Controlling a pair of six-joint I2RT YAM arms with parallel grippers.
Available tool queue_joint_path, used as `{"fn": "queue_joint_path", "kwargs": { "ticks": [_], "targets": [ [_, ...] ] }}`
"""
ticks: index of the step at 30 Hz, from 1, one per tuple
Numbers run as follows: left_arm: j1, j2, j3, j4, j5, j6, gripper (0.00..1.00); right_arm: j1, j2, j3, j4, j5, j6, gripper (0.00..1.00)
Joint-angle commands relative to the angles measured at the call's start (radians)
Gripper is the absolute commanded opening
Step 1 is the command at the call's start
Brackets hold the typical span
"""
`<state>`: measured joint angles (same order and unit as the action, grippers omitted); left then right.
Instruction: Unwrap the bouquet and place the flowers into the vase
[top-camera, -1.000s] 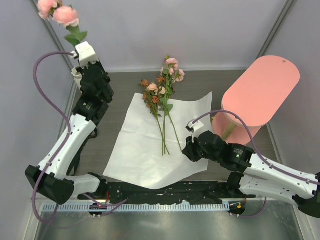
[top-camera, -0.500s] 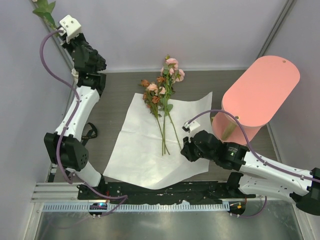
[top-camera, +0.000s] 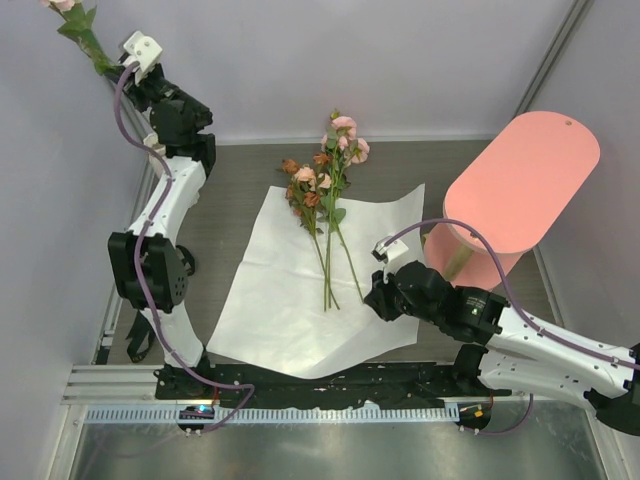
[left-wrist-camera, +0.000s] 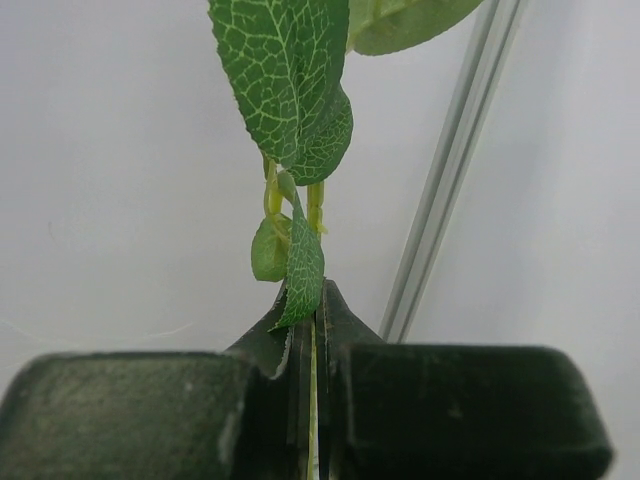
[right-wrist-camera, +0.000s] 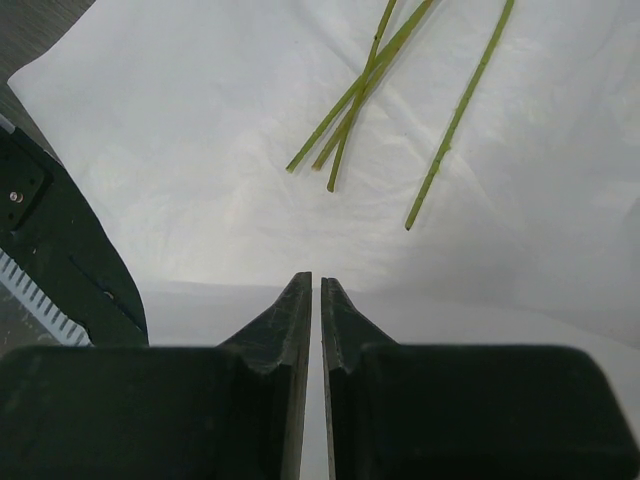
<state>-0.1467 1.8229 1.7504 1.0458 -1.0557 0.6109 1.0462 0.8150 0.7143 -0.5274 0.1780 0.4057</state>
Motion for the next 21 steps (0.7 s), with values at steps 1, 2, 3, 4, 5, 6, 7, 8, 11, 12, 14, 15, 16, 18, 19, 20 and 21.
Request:
{"fn": "queue_joint_path", "kwargs": {
  "ticks": [1, 2, 3, 4, 5, 6, 7, 8, 11, 12, 14, 15, 16, 18, 19, 20, 21],
  "targets": [
    [0.022, 0.05, 0.043, 0.181, -0.007, 0.073, 0.0, 0.005, -0.025, 0.01, 0.03, 0.032, -0.013, 0.15],
    [0.021, 0.055, 0.041, 0.213, -0.004, 0.084, 0.0, 0.005, -0.028, 0.008, 0.032, 0.035, -0.011, 0.15],
    [0.022, 0.059, 0.038, 0.23, 0.0, 0.104, 0.0, 0.005, -0.028, 0.008, 0.03, 0.037, -0.013, 0.15],
    [0.022, 0.062, 0.032, 0.249, 0.0, 0.108, 0.0, 0.005, -0.031, 0.008, 0.029, 0.04, -0.013, 0.15],
    [0.024, 0.071, 0.032, 0.272, -0.003, 0.112, 0.0, 0.005, -0.03, 0.007, 0.03, 0.038, -0.015, 0.15],
    [0.024, 0.076, 0.034, 0.269, -0.004, 0.11, 0.0, 0.003, -0.03, 0.005, 0.029, 0.041, -0.015, 0.15],
    [0.025, 0.079, 0.032, 0.269, 0.0, 0.104, 0.0, 0.005, -0.028, 0.007, 0.029, 0.041, -0.015, 0.15],
    [0.029, 0.087, 0.032, 0.27, 0.003, 0.104, 0.0, 0.005, -0.028, 0.01, 0.03, 0.04, -0.016, 0.15],
    [0.038, 0.104, 0.037, 0.283, 0.0, 0.104, 0.0, 0.005, -0.027, 0.01, 0.029, 0.043, -0.018, 0.15],
    [0.039, 0.113, 0.038, 0.284, -0.001, 0.105, 0.0, 0.005, -0.027, 0.01, 0.029, 0.043, -0.018, 0.15],
    [0.042, 0.122, 0.032, 0.301, -0.003, 0.112, 0.0, 0.005, -0.025, 0.01, 0.027, 0.047, -0.018, 0.15],
    [0.044, 0.13, 0.029, 0.31, -0.004, 0.118, 0.0, 0.005, -0.025, 0.01, 0.026, 0.046, -0.018, 0.15],
    [0.045, 0.136, 0.018, 0.321, -0.004, 0.122, 0.0, 0.005, -0.025, 0.01, 0.026, 0.048, -0.018, 0.15],
    [0.05, 0.153, 0.008, 0.374, -0.009, 0.144, 0.0, 0.005, -0.027, 0.01, 0.024, 0.052, -0.018, 0.15],
    [0.052, 0.156, -0.006, 0.388, -0.009, 0.15, 0.0, 0.005, -0.028, 0.01, 0.024, 0.055, -0.016, 0.15],
    [0.052, 0.157, -0.018, 0.411, -0.006, 0.153, 0.0, 0.005, -0.028, 0.01, 0.026, 0.055, -0.019, 0.15],
    [0.052, 0.159, -0.029, 0.422, -0.003, 0.153, 0.0, 0.005, -0.028, 0.01, 0.023, 0.055, -0.018, 0.15]
  ]
}}
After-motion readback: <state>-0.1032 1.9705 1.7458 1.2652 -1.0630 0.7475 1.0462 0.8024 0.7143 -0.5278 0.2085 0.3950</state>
